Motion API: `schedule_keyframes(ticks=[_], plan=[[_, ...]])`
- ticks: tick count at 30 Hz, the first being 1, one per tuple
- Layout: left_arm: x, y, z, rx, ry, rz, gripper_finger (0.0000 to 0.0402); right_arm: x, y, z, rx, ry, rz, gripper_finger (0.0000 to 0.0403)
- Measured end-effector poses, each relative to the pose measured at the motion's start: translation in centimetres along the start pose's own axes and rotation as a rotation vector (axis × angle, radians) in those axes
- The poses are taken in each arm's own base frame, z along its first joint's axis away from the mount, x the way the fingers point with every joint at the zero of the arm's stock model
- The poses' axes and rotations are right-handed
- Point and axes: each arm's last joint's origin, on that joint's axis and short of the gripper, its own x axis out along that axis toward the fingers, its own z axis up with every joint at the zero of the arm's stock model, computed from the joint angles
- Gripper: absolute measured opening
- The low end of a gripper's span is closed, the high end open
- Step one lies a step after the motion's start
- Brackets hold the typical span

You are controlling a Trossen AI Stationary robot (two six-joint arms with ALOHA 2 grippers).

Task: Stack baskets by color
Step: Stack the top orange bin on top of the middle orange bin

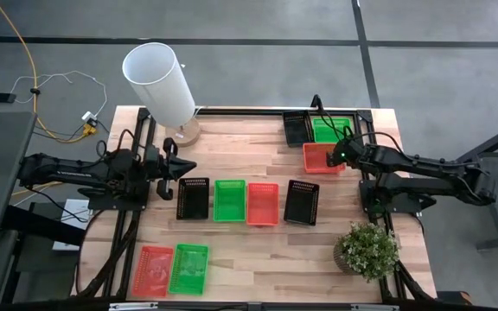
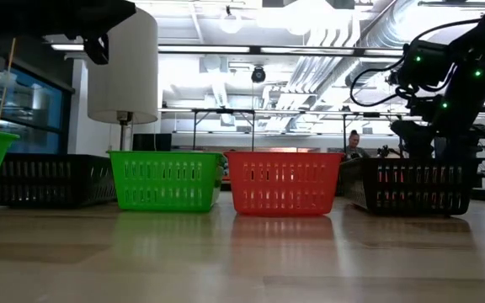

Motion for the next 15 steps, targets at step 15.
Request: schedule_keyframes(ticks=[15], plan=[[-0.05,0.15,-0.95,-0.004,0.098,0.016,0.0,0.02,0.07,0.05,0.008,-0.003,0.007,0.0168]])
